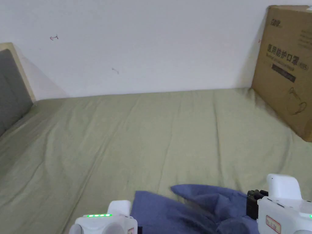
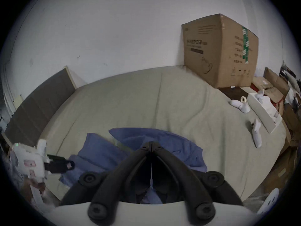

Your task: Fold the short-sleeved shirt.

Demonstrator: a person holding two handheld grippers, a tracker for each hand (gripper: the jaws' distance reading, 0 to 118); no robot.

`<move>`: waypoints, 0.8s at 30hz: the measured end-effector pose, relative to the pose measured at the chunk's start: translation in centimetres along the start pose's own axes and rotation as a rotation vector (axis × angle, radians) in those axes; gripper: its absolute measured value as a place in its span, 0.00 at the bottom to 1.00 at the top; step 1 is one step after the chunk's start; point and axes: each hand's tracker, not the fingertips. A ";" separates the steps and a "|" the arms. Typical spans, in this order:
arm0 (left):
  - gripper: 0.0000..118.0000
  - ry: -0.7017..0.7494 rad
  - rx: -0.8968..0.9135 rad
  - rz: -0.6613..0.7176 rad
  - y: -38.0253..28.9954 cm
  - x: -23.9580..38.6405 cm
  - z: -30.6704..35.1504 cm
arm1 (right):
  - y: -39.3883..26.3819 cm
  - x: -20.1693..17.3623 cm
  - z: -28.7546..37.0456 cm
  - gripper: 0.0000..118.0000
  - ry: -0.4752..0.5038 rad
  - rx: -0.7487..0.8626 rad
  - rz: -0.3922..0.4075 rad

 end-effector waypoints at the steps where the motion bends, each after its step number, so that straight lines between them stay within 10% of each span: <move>1: 0.00 0.024 0.021 0.023 1.2 -0.7 0.0 | 0.3 -0.1 -0.5 0.00 -0.005 -0.005 0.000; 2: 0.00 0.048 0.045 0.030 2.5 -1.2 -0.2 | 0.5 -0.1 -1.0 0.00 -0.001 -0.010 -0.005; 6: 0.61 0.049 0.065 -0.003 8.7 -1.5 -2.6 | 1.2 0.6 -2.3 0.00 0.017 -0.018 -0.044; 9: 0.78 0.036 0.008 0.018 11.8 -0.6 -6.2 | 0.9 1.4 -3.2 0.00 -0.012 -0.032 -0.057; 13: 0.71 -0.169 -0.126 0.098 12.1 0.2 -12.4 | -0.1 3.1 -4.5 0.00 -0.040 -0.086 -0.084; 15: 0.60 0.031 -0.101 -0.070 10.9 1.6 -13.8 | -0.8 3.8 -4.9 0.00 -0.072 -0.121 -0.092; 18: 0.03 0.093 -0.043 -0.202 9.8 3.2 -11.0 | -1.2 4.8 -5.1 0.00 -0.071 -0.133 -0.086; 24: 0.03 0.003 -0.050 -0.105 8.8 1.2 -7.6 | 1.8 6.4 -7.0 0.00 0.058 -0.159 -0.214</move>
